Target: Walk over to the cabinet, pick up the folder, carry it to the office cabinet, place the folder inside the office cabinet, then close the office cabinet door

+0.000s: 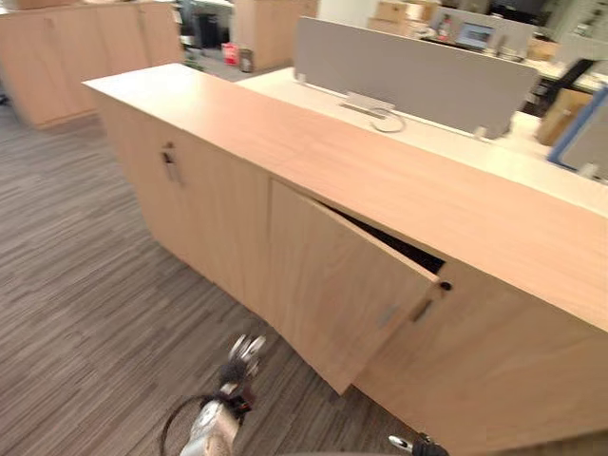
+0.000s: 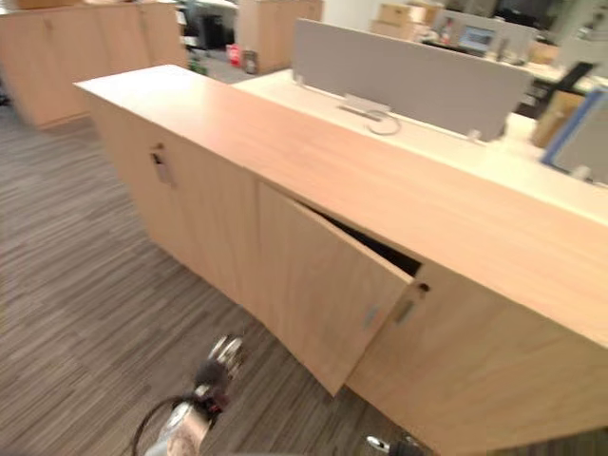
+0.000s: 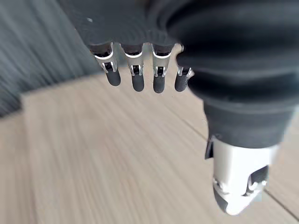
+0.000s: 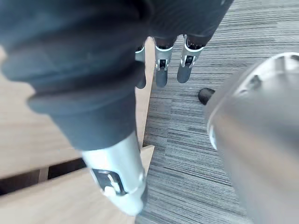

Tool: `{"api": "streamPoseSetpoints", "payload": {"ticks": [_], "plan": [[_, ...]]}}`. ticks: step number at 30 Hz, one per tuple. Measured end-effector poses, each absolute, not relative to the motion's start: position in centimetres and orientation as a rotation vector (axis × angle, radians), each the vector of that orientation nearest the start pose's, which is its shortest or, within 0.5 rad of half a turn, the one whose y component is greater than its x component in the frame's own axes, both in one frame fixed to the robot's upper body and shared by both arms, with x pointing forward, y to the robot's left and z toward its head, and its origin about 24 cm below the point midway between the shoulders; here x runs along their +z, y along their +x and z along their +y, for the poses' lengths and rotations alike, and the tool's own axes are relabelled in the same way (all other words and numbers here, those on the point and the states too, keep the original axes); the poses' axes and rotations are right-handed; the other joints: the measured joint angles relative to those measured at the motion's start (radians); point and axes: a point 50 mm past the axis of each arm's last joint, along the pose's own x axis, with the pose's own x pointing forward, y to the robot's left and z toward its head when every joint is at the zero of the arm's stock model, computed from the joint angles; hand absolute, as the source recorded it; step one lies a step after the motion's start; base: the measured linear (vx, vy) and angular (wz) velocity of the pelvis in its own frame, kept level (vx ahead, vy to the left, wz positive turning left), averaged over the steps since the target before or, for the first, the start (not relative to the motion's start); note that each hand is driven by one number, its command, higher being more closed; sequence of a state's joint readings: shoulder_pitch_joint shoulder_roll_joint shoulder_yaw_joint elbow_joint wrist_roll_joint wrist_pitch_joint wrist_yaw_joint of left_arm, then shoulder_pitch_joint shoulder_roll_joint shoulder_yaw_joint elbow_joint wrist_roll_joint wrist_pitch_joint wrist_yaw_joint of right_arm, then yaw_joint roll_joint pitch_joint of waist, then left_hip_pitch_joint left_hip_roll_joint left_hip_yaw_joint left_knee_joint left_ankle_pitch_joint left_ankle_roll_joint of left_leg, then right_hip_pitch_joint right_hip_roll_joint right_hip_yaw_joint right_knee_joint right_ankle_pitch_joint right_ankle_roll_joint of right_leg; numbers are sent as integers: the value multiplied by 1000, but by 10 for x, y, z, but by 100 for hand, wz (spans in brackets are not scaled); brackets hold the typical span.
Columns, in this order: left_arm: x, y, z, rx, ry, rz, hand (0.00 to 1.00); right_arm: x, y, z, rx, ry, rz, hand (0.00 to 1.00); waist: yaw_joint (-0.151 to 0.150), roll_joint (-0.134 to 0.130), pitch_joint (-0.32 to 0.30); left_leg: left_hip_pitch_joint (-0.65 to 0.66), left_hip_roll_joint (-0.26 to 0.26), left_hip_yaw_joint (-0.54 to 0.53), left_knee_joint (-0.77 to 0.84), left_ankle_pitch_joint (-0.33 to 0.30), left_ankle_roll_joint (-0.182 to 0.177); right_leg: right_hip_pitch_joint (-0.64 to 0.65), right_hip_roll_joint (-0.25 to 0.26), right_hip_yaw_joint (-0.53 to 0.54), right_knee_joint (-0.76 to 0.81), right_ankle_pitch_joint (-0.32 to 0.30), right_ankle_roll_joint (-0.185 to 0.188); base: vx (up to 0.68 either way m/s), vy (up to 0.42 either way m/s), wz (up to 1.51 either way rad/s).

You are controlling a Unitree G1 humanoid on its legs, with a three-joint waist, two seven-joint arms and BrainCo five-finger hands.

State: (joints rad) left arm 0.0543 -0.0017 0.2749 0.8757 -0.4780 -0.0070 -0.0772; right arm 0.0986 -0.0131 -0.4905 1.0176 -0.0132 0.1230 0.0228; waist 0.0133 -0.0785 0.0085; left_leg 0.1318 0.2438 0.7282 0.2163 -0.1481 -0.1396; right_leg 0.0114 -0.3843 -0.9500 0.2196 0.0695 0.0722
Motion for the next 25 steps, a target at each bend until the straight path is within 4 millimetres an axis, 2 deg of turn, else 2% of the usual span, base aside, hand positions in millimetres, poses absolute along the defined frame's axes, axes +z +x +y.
{"api": "streamPoseSetpoints", "payload": {"ticks": [2,4,6,7,8,9,10,11,12,13,14,15,16,17,18,19,20,22,23,25], "plan": [[-155,106,207,569,-523,936,0,-168,66,-209,-476,282,1225,0,-13,9,-7,-9,37,-14,0,9,-11,-30,57,35,-18,-10,-8,154,-160,-74],[-159,79,222,740,-532,978,0,-170,61,-209,-537,322,1238,0,-19,10,-10,-10,74,-48,22,15,-9,-45,100,73,-24,-29,-12,188,-163,-70],[-159,66,230,915,-669,923,0,-172,48,-210,-609,380,1253,0,-23,21,-6,-14,140,-88,172,29,14,-49,127,137,7,-102,-13,253,-209,-64],[-159,63,234,951,-689,904,0,-173,47,-209,-614,393,1250,0,-23,30,-9,-22,173,-100,227,28,26,-48,157,172,-5,-111,-15,251,-225,-94],[-157,57,241,1007,-710,875,0,-173,46,-205,-622,416,1243,0,-22,53,-18,-51,244,-150,353,42,79,-19,222,217,-42,-117,-21,289,-245,-114],[-157,48,248,1059,-726,859,0,-173,44,-206,-621,409,1239,0,-22,55,-13,-74,279,-230,482,133,155,27,256,251,-81,-111,-19,324,-231,-112],[-156,46,251,1077,-731,851,0,-174,43,-204,-615,407,1241,0,-20,36,-9,-99,281,-285,560,163,157,55,256,267,-98,-111,-19,361,-202,-99],[-158,47,245,1080,-763,847,0,-173,42,-207,-624,394,1231,0,-8,21,5,-174,246,-370,745,80,134,96,246,307,-119,-113,-21,348,-104,-85],[-160,47,237,1093,-806,844,0,-172,43,-208,-614,377,1226,0,1,20,14,-267,173,-462,879,-4,125,123,231,357,-134,-113,-22,394,-10,-89],[-161,46,232,1104,-831,845,0,-172,45,-206,-592,360,1230,0,10,21,18,-305,137,-492,912,-35,118,133,226,385,-141,-115,-23,313,92,-111],[-163,47,223,1103,-859,856,0,-172,54,-200,-539,334,1229,0,35,29,31,-376,83,-550,927,-81,106,151,225,442,-153,-114,-22,291,201,-106],[-164,45,219,1097,-863,869,0,-172,59,-198,-507,311,1226,0,40,34,35,-410,66,-580,911,-93,96,154,227,467,-153,-114,-18,297,284,-130],[-163,48,216,1074,-847,874,0,-170,72,-190,-435,258,1212,0,52,40,51,-466,33,-650,830,-111,89,168,229,505,-147,-116,2,338,413,-108],[-160,57,212,995,-794,880,0,-167,85,-189,-384,202,1172,0,58,73,69,-474,-6,-727,605,-66,81,179,240,540,-125,-135,42,249,403,-94],[-159,63,208,924,-735,893,0,-164,89,-191,-368,175,1149,0,64,83,73,-453,-16,-775,517,-90,33,173,246,567,-112,-149,64,229,420,-72],[-153,77,216,801,-589,886,0,-163,98,-179,-335,181,1131,0,71,51,85,-402,-42,-790,471,-148,13,157,226,599,-103,-154,71,168,325,-38],[-145,97,223,685,-447,858,0,-162,106,-164,-311,210,1107,0,59,31,85,-395,-61,-788,431,-135,19,137,240,610,-95,-155,65,156,244,-19],[-138,114,219,546,-296,836,0,-160,110,-160,-285,204,1086,0,53,29,82,-365,-95,-762,373,-113,44,119,246,613,-89,-160,39,80,89,1],[-137,120,212,458,-209,835,0,-159,110,-161,-275,184,1075,0,49,39,74,-335,-125,-733,329,-101,61,118,220,615,-96,-157,31,110,117,-18],[-139,120,209,392,-113,872,0,-158,109,-163,-275,179,1060,0,37,39,58,-301,-173,-709,250,-70,78,118,178,629,-117,-153,28,87,98,-12]]}}
